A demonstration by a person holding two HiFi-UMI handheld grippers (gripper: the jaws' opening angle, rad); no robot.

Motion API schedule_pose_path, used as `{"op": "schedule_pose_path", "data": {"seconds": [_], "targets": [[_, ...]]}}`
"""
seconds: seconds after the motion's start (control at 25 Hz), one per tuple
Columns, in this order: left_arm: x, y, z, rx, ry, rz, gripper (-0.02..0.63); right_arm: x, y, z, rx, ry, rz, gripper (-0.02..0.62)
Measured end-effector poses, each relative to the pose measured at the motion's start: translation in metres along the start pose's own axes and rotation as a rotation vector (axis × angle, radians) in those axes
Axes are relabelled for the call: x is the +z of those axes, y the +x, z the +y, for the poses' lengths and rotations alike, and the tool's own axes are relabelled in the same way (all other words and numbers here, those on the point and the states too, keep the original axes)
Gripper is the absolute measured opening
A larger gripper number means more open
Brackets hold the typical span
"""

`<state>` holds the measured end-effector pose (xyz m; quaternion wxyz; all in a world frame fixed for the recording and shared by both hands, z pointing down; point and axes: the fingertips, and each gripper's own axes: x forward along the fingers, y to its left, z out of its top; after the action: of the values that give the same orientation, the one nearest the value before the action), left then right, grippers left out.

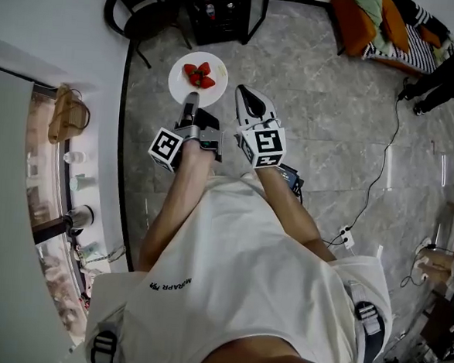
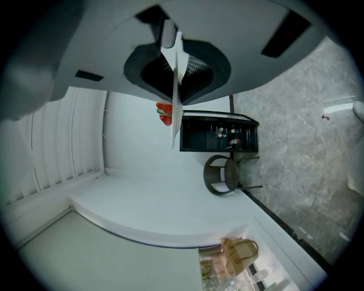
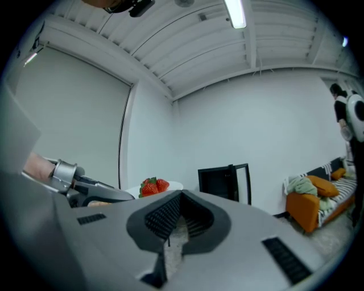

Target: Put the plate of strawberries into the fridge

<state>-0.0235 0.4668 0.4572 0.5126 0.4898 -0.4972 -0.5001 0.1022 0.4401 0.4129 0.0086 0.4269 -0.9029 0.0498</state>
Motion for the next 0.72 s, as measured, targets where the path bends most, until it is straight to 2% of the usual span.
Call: {"op": "schedule_pose_path", "data": {"seconds": [0.44,0.72], "targets": [[-0.027,0.008,0.017,0.029,-0.019,-0.003,0.018,-0.012,-0.006,-0.028,0.005,0.032,0.022,0.012],[-0.026,0.056,0.025,0.017,-0.035,0.011,0.018,-0.012,0.03,-0.056,-0.003,0.006,0.027,0.012]]}}
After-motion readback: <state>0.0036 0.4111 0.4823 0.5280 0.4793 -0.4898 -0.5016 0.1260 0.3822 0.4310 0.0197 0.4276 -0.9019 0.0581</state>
